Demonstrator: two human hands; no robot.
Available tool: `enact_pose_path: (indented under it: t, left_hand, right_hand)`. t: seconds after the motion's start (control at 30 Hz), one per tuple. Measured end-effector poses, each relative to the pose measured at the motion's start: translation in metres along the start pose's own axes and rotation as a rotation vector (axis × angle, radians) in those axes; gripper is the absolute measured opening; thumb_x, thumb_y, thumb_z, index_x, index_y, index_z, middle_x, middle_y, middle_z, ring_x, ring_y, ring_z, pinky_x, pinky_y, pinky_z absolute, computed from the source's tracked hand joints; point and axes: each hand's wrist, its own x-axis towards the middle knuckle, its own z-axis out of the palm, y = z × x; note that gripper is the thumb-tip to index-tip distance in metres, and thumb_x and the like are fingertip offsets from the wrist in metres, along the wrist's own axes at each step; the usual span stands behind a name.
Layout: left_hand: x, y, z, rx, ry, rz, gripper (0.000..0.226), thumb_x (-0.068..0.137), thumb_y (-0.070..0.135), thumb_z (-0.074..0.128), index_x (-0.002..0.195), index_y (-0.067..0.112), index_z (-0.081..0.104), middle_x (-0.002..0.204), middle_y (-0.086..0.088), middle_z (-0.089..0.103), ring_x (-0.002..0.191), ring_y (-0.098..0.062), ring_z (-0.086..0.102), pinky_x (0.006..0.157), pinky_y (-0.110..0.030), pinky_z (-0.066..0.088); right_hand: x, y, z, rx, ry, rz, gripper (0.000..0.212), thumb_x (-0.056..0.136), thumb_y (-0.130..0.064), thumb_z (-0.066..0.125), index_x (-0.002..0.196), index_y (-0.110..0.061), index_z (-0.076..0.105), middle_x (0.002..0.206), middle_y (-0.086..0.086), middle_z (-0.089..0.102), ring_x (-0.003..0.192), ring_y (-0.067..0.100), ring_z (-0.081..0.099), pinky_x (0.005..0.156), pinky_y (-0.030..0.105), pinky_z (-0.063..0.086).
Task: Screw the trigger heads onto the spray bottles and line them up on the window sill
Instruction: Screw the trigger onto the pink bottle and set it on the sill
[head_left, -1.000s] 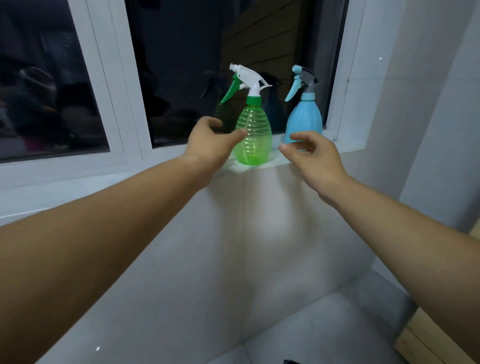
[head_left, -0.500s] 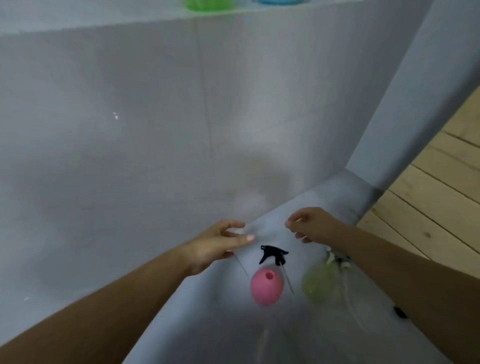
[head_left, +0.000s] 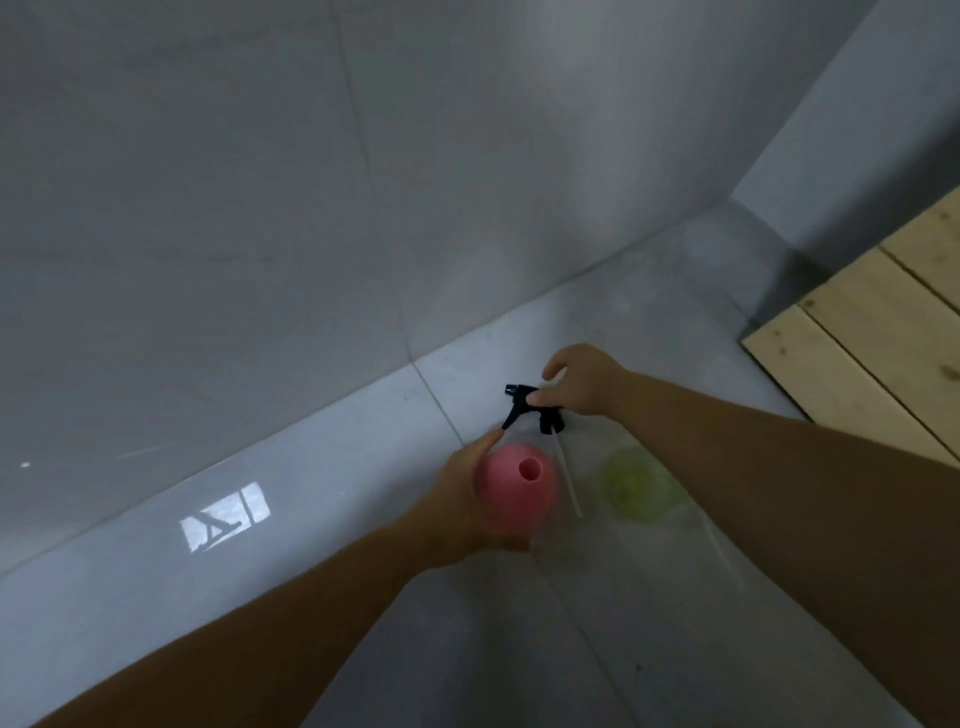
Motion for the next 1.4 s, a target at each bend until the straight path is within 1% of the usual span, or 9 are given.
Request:
enact_pose_path:
  t: [0.13, 0.33, 0.5, 0.57, 0.63, 0.7, 0.93, 1.17, 1.4]
  left_hand:
    - [0.007, -0.016, 0.01, 0.041, 0.057, -0.029, 0.111, 0.061, 0.03, 0.101, 0.152, 0.033, 0.039, 0.154, 0.002, 0.045, 0.138, -0.019, 0.05, 0.117, -0.048, 0.048]
    - [0.009, -0.02, 0.012, 0.041, 0.08, -0.044, 0.107, 0.065, 0.039, 0.097, 0.154, 0.032, 0.039, 0.153, 0.002, 0.045, 0.134, -0.018, 0.051, 0.114, -0.045, 0.051]
    - [-0.006, -0.009, 0.001, -0.003, 0.086, -0.048, 0.105, 0.058, 0.046, 0.097, 0.149, 0.031, 0.046, 0.148, 0.003, 0.052, 0.13, -0.016, 0.057, 0.108, -0.042, 0.056]
    - [-0.016, 0.0, -0.013, -0.003, 0.092, -0.055, 0.098, 0.059, 0.043, 0.098, 0.144, 0.032, 0.051, 0.142, 0.004, 0.057, 0.125, -0.017, 0.061, 0.101, -0.036, 0.06]
    - [-0.029, 0.017, -0.03, -0.027, 0.072, -0.069, 0.083, 0.067, 0.025, 0.098, 0.138, 0.033, 0.055, 0.134, 0.007, 0.061, 0.117, -0.015, 0.064, 0.088, -0.024, 0.062]
    - [-0.044, 0.04, -0.05, -0.063, 0.049, -0.077, 0.077, 0.072, 0.018, 0.095, 0.136, 0.033, 0.056, 0.13, 0.006, 0.063, 0.113, -0.012, 0.065, 0.08, -0.018, 0.061]
    - [-0.12, 0.152, -0.1, -0.015, 0.081, -0.054, 0.072, 0.077, 0.018, 0.092, 0.137, 0.034, 0.055, 0.127, 0.0, 0.064, 0.115, -0.02, 0.066, 0.083, -0.042, 0.067]
    - [-0.202, 0.224, -0.117, 0.073, 0.132, -0.022, 0.072, 0.079, 0.024, 0.09, 0.138, 0.033, 0.052, 0.12, 0.0, 0.064, 0.104, -0.018, 0.069, 0.086, -0.048, 0.066]
    - [-0.255, 0.257, -0.114, 0.108, 0.162, 0.0, 0.076, 0.074, 0.027, 0.094, 0.137, 0.035, 0.054, 0.122, -0.002, 0.065, 0.11, -0.026, 0.069, 0.086, -0.05, 0.066]
  right_hand:
    - [0.015, 0.0, 0.016, 0.024, -0.014, 0.05, 0.05, 0.076, -0.031, 0.08, 0.113, 0.001, 0.069, 0.122, 0.018, 0.065, 0.112, 0.03, 0.062, 0.095, 0.039, 0.049]
    - [0.029, 0.005, 0.033, 0.008, -0.008, 0.083, 0.043, 0.072, -0.03, 0.083, 0.102, 0.0, 0.073, 0.106, 0.017, 0.071, 0.096, 0.03, 0.067, 0.086, 0.039, 0.056]
    - [0.017, 0.002, 0.025, 0.206, -0.019, 0.077, 0.039, 0.073, -0.02, 0.084, 0.101, 0.004, 0.071, 0.102, 0.024, 0.07, 0.095, 0.036, 0.068, 0.089, 0.048, 0.055]
    - [0.006, -0.005, 0.006, 0.346, 0.001, 0.078, 0.04, 0.073, -0.012, 0.084, 0.104, 0.004, 0.066, 0.098, 0.024, 0.067, 0.083, 0.034, 0.069, 0.081, 0.048, 0.059]
    - [-0.011, -0.018, -0.022, 0.458, 0.03, 0.056, 0.04, 0.074, -0.007, 0.082, 0.106, 0.004, 0.062, 0.092, 0.022, 0.066, 0.069, 0.029, 0.068, 0.069, 0.041, 0.062]
    - [-0.033, -0.035, -0.052, 0.519, 0.052, 0.002, 0.037, 0.076, -0.007, 0.081, 0.105, 0.005, 0.061, 0.089, 0.024, 0.069, 0.066, 0.029, 0.069, 0.065, 0.038, 0.062]
    - [-0.164, -0.116, -0.166, 0.726, 0.256, -0.284, 0.023, 0.083, -0.006, 0.073, 0.102, -0.001, 0.06, 0.09, 0.017, 0.068, 0.056, 0.017, 0.071, 0.054, 0.03, 0.06]
    - [-0.299, -0.176, -0.224, 0.922, 0.549, -0.549, 0.023, 0.083, -0.006, 0.073, 0.1, -0.007, 0.058, 0.088, 0.012, 0.071, 0.066, 0.024, 0.07, 0.067, 0.041, 0.063]
    - [-0.37, -0.207, -0.221, 0.943, 0.724, -0.658, 0.024, 0.082, -0.007, 0.075, 0.092, -0.019, 0.057, 0.097, 0.016, 0.073, 0.084, 0.038, 0.072, 0.068, 0.04, 0.062]
